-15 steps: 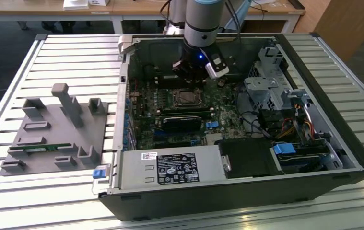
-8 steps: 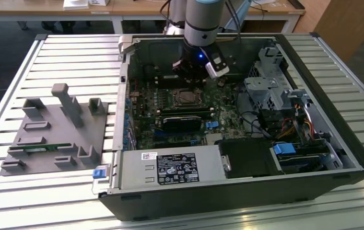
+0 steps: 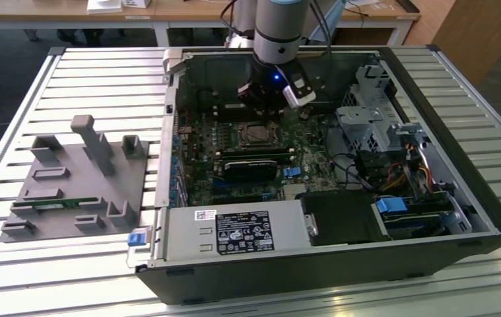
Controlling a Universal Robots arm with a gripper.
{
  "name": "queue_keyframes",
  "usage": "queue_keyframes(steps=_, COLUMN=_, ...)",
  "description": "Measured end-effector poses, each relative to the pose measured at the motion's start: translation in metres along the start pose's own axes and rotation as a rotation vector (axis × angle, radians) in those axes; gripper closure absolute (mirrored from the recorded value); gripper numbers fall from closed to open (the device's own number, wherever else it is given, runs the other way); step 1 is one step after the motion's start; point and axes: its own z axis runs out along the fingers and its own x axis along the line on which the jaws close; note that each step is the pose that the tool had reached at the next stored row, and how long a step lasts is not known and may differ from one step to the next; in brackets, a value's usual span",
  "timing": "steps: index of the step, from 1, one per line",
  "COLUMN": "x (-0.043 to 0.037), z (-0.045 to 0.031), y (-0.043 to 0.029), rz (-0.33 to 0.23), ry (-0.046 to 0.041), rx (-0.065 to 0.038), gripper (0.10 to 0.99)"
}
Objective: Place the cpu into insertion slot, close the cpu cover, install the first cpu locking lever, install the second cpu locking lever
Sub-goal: 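Install the first cpu locking lever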
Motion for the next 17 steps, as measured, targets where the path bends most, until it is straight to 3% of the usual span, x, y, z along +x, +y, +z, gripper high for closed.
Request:
queue_keyframes(steps=5, x=-0.0007, z=0.0027, y=-0.0003, rz=0.000, ry=0.0004, rx=0.008, gripper=0.980)
queue_keyframes(steps=17, x=-0.0010, z=-0.0012, y=0.0002, rz=0.000, ry=-0.0001, rx=0.007, gripper=0.980)
